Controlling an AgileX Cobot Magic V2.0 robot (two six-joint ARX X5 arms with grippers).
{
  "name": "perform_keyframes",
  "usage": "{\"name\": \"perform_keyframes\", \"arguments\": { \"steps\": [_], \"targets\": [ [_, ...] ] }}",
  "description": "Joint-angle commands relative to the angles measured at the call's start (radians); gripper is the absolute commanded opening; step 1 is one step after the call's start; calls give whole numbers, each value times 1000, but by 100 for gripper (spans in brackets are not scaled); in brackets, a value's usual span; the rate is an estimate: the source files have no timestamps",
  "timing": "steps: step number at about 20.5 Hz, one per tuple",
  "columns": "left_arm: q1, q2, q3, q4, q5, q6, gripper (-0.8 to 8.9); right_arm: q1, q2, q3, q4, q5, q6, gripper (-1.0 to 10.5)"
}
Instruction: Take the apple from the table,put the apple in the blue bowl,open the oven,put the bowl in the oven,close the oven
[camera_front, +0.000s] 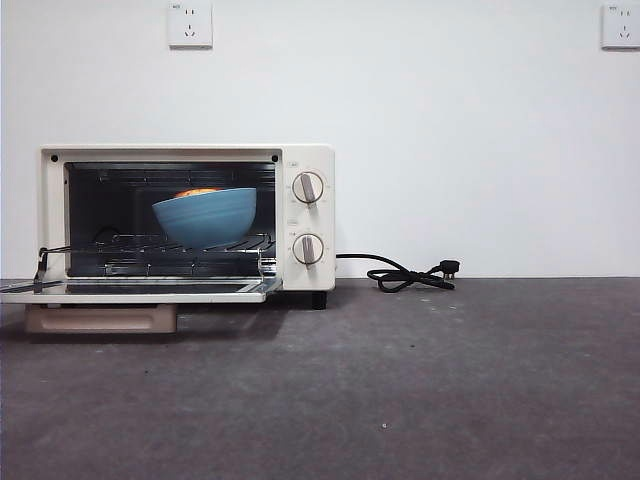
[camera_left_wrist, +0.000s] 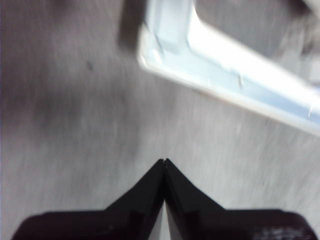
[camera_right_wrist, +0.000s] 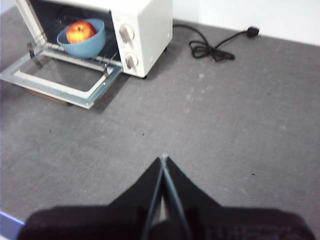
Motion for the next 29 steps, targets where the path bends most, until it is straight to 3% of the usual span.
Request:
{"name": "perform_keyframes", "arguments": {
  "steps": [1,7,10,17,24,29],
  "targets": [
    [8,43,-9,51,26,-76,-9,0,2,-31,39,-10,26,-11],
    [9,142,-9,138,45,-150,-9,0,2,-81,130,-53,31,-11],
    [9,193,-9,217,84,-233,-9,0,3,-85,148,-73,63,-11],
    [10,204,-9,334,55,-373,-9,0,3,-85,145,-72,84,-11],
    [11,204,-9,394,37,-414,-9,0,3,-85,145,-65,104,-11],
    [11,204,-9,443,101,-422,-9,0,3,-85,145,-61,105,-11]
  ]
}}
